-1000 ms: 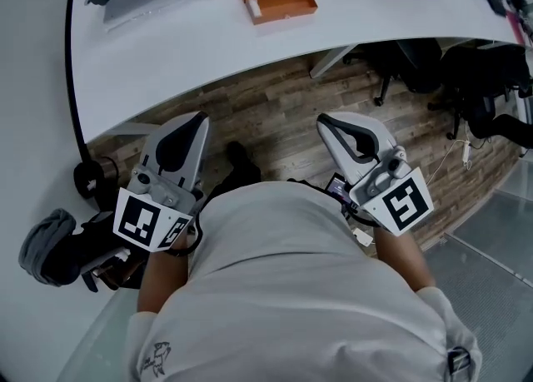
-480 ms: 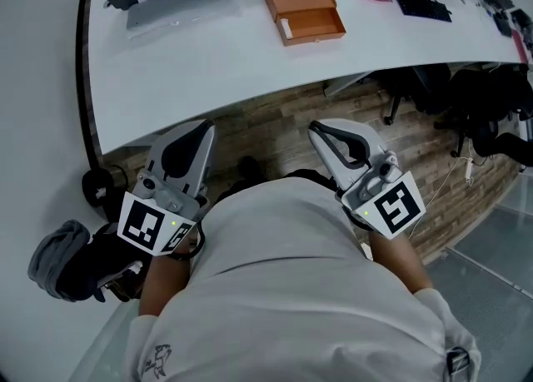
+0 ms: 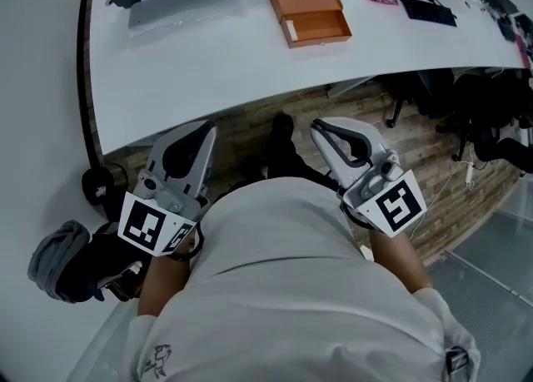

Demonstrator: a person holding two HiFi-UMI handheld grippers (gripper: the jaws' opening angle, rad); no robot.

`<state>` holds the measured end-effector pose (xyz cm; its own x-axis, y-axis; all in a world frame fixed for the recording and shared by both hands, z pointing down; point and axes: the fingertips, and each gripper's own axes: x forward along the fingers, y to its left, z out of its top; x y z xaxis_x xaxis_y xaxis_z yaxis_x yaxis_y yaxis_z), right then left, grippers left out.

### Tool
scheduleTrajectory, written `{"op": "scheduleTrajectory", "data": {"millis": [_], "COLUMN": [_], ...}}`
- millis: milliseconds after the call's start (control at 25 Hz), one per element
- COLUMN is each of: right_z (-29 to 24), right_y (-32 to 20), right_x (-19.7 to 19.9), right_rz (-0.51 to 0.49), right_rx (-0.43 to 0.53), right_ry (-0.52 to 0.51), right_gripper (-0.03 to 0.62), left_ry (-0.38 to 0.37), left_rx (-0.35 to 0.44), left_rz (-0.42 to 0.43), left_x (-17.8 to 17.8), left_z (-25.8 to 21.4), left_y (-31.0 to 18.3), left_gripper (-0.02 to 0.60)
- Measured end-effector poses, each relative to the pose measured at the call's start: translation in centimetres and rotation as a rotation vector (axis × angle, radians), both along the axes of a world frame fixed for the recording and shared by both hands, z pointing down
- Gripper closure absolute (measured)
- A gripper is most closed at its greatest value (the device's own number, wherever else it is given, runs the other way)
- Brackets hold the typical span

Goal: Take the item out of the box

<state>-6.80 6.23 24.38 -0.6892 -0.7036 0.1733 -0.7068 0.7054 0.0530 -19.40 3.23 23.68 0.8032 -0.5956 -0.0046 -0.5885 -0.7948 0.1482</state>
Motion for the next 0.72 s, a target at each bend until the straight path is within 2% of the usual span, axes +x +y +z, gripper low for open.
{"op": "scheduleTrajectory", "data": {"millis": [120, 400, 720], "right_z": [0.7, 1.2, 2.0], "right_y": [-0.9, -5.2, -11.2], "right_x": [0.6, 1.4, 4.4], "right_rz": [-0.008, -0.04, -0.056], "right_rx": [-0.018, -0.029, -0.046], "right_ry": [-0.003, 0.008, 0.014], "right_gripper": [0.571, 0.568, 0.56], "left_ry": [0.002, -0.002, -0.016], "left_rx": [0.011, -0.033, -0.054], "left_rz": [-0.057, -0.087, -0.109], "left_x": [-0.6, -0.5, 2.0], "left_z": [-0.1, 0.9, 1.8], "left_y": [-1.1, -3.7, -8.6], "left_gripper": [0.584, 0.584, 0.584]}}
